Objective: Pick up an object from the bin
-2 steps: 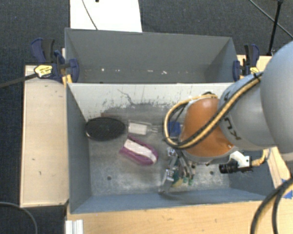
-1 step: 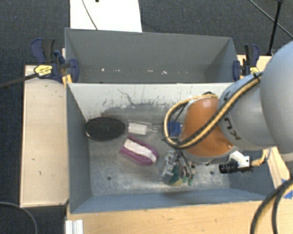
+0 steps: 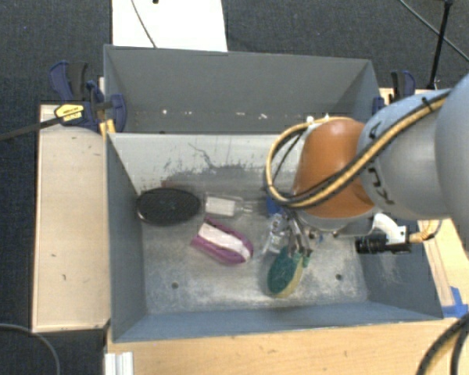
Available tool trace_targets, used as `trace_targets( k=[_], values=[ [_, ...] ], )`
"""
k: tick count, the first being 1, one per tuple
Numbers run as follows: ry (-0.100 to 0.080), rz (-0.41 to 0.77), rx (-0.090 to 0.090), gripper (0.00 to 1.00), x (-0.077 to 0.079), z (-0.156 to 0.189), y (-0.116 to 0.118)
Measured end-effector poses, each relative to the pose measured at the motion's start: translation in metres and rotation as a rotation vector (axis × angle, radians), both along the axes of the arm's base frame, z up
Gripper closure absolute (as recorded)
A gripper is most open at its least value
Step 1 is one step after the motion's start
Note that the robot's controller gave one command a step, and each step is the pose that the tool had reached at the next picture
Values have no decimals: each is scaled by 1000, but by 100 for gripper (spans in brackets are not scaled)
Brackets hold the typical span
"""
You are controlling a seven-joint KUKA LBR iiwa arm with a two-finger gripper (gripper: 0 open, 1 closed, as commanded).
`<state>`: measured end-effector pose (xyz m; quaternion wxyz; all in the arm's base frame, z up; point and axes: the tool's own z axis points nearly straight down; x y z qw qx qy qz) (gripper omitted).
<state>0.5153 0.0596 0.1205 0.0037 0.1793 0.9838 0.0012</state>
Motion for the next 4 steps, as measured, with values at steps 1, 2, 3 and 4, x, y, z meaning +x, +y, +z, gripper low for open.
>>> trace_targets(
  k=[1,2,3,4],
  values=[
    [6,-1,-1,0,-2,-3,0],
    [8,174,-2,0,-25,-21,-6],
    [-1,107,3,0,-6,31,57],
    [10,153,-5,0,-13,-11,-8]
  ],
)
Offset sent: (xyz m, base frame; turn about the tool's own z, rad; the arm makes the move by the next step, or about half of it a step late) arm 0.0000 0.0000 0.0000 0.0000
